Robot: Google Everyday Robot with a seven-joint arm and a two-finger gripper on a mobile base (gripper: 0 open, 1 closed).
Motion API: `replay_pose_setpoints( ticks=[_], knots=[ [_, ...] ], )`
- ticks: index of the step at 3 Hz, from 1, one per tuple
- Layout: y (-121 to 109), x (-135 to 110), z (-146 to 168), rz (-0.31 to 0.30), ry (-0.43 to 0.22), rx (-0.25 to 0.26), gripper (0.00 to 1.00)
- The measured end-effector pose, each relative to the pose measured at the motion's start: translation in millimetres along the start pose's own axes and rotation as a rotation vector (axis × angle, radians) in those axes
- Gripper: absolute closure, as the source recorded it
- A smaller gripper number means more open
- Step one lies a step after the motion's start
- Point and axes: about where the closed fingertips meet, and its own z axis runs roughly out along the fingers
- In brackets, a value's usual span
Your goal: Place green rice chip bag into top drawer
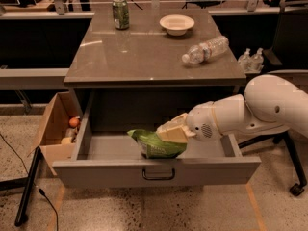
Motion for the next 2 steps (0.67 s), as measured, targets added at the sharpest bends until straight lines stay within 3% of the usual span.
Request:
replay_pose_setpoints(
  ticks=[1, 2],
  knots=[
    [0.8, 1.2, 8.0, -0.002, -0.007, -0.018, 1.0],
    [-16.0, -1.9, 18.1, -0.04, -0.012, -0.024, 1.0]
  ],
)
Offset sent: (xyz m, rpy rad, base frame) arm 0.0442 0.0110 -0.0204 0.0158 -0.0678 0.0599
